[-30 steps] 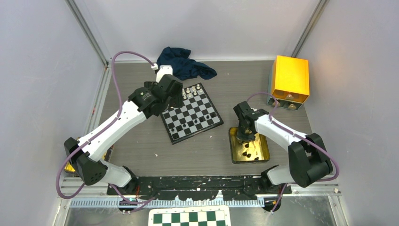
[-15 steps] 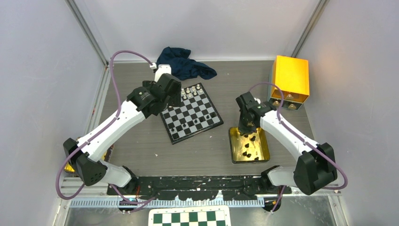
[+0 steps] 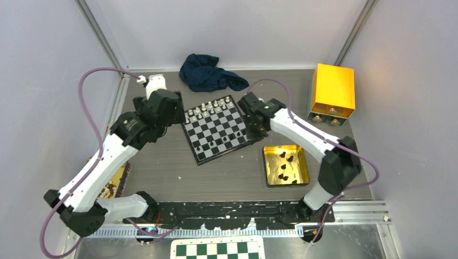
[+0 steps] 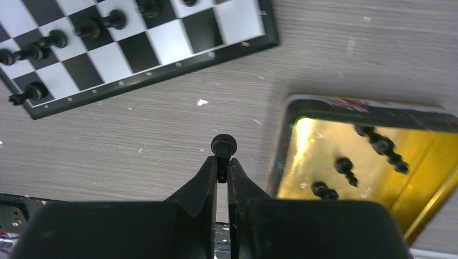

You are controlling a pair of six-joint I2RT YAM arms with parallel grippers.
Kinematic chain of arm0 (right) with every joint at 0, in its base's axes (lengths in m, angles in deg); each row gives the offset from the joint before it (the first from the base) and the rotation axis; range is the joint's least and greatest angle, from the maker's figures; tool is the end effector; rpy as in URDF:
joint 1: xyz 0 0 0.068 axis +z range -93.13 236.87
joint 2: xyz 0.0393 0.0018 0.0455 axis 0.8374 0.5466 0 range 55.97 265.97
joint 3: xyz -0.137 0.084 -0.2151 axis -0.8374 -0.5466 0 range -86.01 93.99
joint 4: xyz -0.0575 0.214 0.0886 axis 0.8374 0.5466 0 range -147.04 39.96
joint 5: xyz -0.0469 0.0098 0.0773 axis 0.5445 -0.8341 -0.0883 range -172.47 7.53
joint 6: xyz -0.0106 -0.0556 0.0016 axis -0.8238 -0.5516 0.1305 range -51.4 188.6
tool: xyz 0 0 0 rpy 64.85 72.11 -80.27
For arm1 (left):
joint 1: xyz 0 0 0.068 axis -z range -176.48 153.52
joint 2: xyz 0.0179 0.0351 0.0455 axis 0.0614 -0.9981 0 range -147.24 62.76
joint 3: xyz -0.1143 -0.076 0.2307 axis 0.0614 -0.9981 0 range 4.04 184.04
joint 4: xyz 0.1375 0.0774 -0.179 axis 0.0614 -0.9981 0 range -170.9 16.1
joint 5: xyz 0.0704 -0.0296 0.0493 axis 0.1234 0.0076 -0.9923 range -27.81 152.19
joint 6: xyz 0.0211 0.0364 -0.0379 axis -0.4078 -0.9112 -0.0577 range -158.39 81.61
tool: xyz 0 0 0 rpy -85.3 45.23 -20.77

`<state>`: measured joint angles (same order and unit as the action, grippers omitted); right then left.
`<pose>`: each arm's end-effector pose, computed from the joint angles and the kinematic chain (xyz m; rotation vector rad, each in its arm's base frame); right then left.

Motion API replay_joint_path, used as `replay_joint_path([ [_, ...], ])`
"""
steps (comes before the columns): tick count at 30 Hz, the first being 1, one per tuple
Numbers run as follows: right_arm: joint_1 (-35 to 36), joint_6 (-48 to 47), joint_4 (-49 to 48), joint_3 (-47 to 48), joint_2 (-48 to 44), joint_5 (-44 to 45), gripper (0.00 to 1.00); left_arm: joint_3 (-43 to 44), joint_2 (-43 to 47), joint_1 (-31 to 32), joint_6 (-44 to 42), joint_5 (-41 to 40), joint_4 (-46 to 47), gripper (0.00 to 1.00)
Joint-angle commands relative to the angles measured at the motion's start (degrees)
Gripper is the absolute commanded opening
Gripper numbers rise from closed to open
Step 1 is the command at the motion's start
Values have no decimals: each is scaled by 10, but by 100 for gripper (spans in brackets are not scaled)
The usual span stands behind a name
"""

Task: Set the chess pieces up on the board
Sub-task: Place the chess piece on the chessboard.

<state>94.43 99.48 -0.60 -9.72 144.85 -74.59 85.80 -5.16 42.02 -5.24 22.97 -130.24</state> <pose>0.2282 0.1687 0.2777 -0.1258 2.7572 0.1300 0.1716 -0.1045 0.3942 -0.2304 2.1098 0.0657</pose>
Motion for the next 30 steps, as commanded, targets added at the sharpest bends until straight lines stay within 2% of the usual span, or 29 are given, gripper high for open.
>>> replay_joint_path([
  [1, 54, -12, -5, 82, 68, -6, 1, -14, 51, -5, 22, -33, -38, 98],
  [14, 140, -9, 4, 247, 237, -13, 1, -30, 111, -6, 23, -42, -68, 99],
  [20, 157, -17, -12, 271, 274, -16, 1, -36, 116, -7, 17, -47, -61, 99],
  [30, 177, -31, -80, 248, 285, 6, 1, -44, 114, -8, 12, -43, -53, 99],
])
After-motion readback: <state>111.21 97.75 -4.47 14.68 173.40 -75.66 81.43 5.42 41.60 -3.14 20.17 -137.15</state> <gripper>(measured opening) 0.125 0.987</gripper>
